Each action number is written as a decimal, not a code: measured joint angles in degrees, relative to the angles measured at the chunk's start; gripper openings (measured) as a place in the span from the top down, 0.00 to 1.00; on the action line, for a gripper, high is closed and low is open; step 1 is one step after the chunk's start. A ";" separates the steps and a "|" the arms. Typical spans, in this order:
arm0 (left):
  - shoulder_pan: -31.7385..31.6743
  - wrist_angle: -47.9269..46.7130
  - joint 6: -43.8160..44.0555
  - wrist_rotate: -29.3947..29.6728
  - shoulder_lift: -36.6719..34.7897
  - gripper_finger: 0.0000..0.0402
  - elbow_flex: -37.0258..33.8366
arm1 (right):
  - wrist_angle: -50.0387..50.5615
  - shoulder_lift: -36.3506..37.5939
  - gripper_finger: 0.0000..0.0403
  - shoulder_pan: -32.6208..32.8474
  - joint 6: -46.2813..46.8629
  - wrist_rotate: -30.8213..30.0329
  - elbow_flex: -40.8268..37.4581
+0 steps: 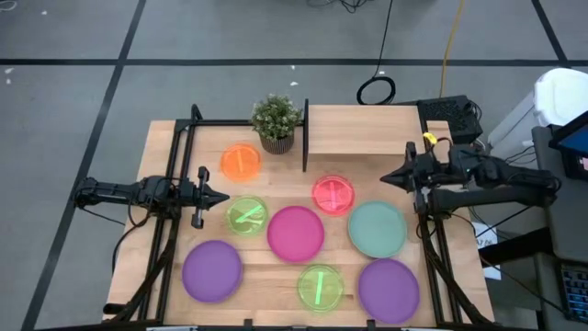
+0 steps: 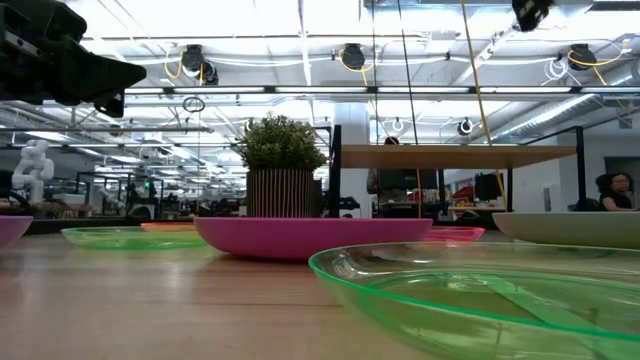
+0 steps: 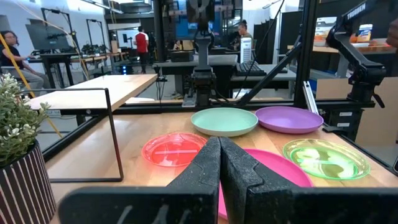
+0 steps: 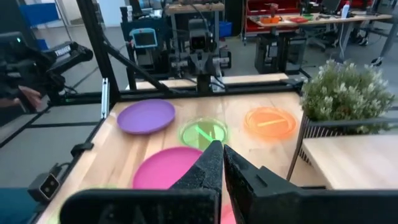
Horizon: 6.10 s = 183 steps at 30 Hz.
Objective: Place and stack plates onto a shelf
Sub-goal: Put the top green plate on the shelf
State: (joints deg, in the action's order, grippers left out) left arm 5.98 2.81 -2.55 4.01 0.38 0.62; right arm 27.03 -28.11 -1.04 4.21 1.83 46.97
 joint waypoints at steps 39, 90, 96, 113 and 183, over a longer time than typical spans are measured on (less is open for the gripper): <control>0.00 7.61 -1.26 0.52 -0.01 0.99 0.00 | 24.72 -23.05 1.00 0.02 9.64 -3.22 20.86; 6.81 -32.32 7.26 0.60 64.74 0.99 57.96 | 21.69 -23.56 1.00 15.70 25.40 -6.29 7.22; 7.65 -29.96 7.26 0.57 69.09 0.99 57.96 | 23.34 -26.22 1.00 18.58 31.57 -6.51 7.22; 7.71 -25.60 8.95 0.58 70.60 0.99 57.97 | 32.57 -38.65 0.81 30.91 40.79 -6.12 7.22; 11.76 -21.97 5.81 2.14 70.55 0.99 57.96 | 22.24 -47.40 1.00 46.49 24.24 -10.88 -5.86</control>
State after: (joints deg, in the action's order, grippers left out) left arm 17.73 -19.16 3.27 6.15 70.94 58.59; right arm 49.27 -75.51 45.45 28.45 -9.05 41.10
